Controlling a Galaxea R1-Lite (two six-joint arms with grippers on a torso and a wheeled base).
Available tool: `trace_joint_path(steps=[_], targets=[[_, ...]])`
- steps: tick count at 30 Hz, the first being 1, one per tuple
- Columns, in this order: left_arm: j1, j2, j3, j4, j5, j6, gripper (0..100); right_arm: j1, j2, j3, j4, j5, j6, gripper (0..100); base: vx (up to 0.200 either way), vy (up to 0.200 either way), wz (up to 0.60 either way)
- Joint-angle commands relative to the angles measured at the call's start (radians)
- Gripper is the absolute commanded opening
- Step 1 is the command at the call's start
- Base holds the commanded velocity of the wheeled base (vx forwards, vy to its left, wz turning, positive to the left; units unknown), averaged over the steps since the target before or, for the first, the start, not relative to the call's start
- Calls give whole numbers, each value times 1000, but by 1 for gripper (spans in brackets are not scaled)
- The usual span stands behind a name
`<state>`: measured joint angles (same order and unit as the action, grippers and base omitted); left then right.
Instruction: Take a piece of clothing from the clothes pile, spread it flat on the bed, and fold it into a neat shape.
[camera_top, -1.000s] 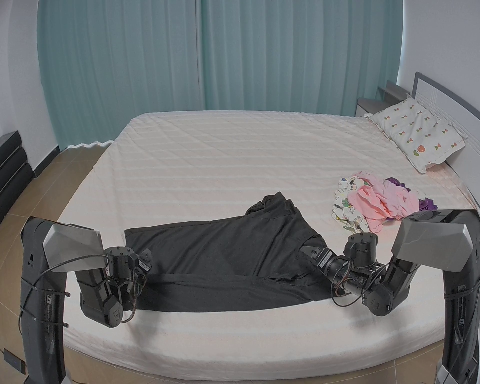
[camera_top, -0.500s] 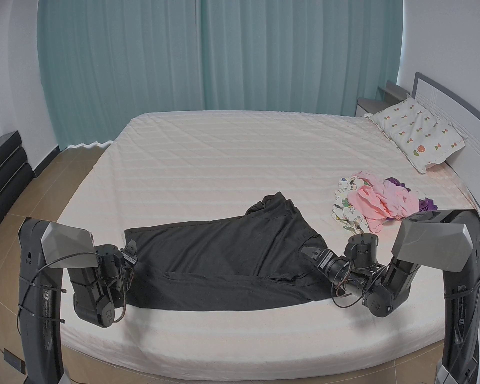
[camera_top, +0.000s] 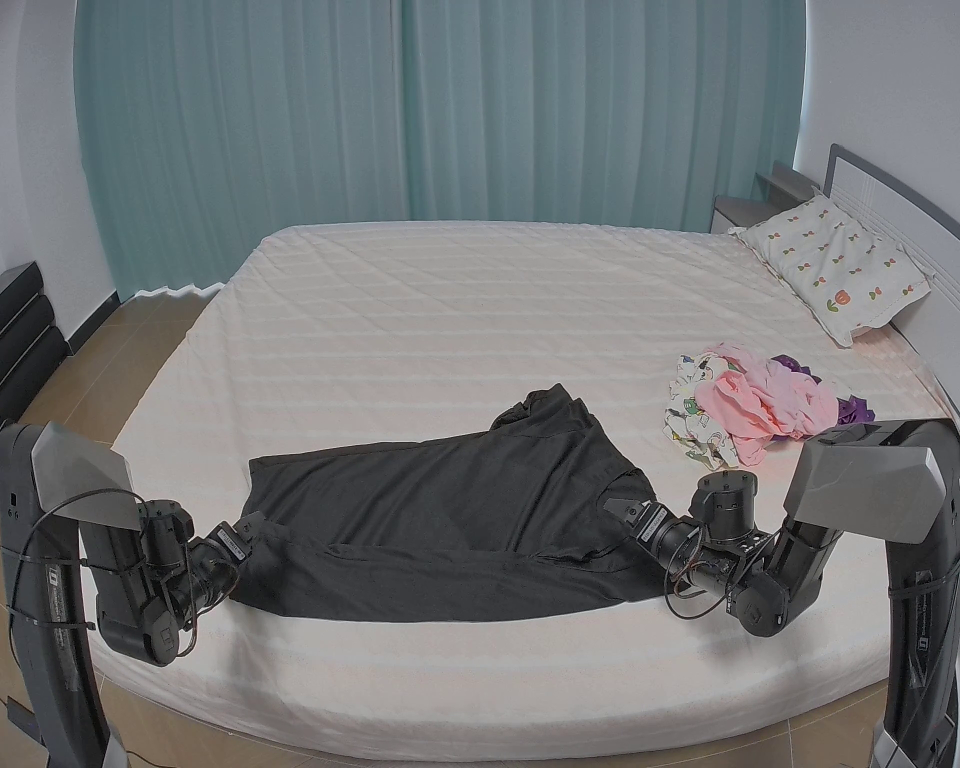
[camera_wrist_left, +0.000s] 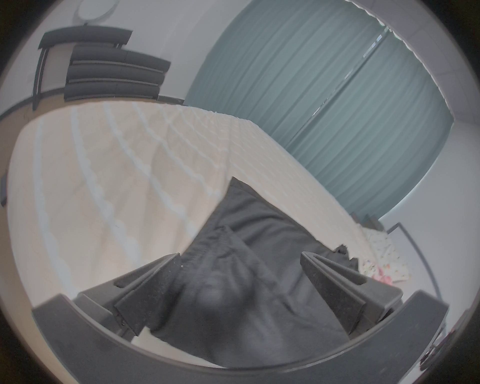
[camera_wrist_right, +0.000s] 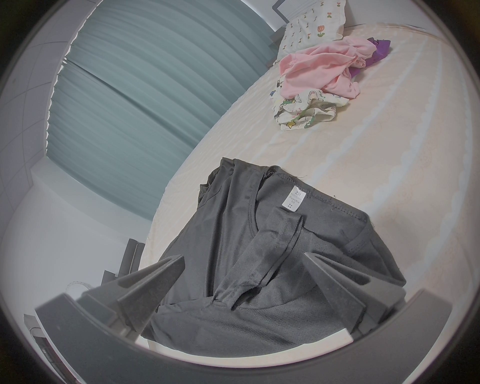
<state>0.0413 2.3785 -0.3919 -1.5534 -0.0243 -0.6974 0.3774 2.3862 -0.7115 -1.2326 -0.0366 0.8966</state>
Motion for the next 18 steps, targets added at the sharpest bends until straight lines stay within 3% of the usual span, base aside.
trace_joint_path(steps=[1, 13, 14, 18], targets=[[42, 34, 45, -10, -20, 65, 100, 0, 2, 3, -1, 0, -1, 100, 0, 0, 0], [45, 88, 47, -17, -8, 102, 100, -2, 4, 3, -1, 0, -2, 100, 0, 0, 0], [46, 90, 47, -17, -8, 102, 0, -2, 4, 3, -1, 0, -2, 100, 0, 0, 0], [69, 87, 74, -17, 7, 105, 0, -2, 4, 4, -1, 0, -2, 100, 0, 0, 0]])
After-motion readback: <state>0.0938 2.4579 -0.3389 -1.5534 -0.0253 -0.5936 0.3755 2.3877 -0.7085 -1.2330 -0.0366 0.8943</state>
